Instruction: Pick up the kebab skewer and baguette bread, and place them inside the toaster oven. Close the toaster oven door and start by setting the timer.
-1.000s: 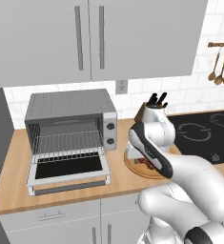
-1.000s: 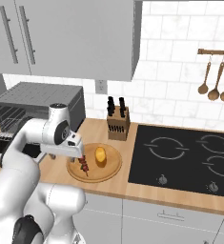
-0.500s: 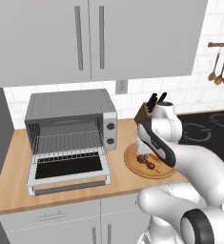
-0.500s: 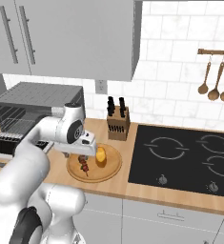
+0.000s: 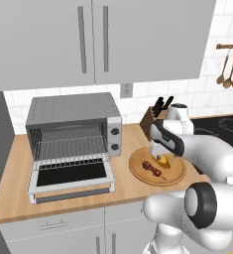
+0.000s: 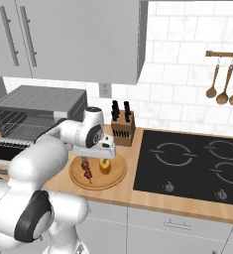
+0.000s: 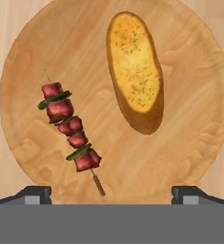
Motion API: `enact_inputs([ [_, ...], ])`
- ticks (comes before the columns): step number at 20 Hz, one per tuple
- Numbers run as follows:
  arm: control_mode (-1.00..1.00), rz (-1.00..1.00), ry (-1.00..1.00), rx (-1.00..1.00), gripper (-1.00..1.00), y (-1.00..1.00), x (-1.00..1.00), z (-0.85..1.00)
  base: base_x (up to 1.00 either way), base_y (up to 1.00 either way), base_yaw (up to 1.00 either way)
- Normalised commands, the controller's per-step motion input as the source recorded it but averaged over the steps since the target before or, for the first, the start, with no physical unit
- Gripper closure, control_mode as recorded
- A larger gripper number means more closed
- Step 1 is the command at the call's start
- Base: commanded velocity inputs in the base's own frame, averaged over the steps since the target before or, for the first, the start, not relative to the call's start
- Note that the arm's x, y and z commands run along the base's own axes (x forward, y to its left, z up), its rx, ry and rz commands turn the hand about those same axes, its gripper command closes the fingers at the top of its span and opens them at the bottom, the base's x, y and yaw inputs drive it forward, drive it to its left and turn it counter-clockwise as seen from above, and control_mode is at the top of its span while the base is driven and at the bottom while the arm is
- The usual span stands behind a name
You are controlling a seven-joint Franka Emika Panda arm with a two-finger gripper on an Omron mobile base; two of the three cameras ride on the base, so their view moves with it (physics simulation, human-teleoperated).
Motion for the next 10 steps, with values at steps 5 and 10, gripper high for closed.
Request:
enact_inputs([
  [5,-1.00,0.08,-0.03,0.00,-1.00,-0.05,0.37,-0.32,0.00,0.00,0.00],
  [10,-1.00,0.07,-0.10,0.00,-1.00,0.00,0.19,-0.30,0.00,0.00,0.00],
])
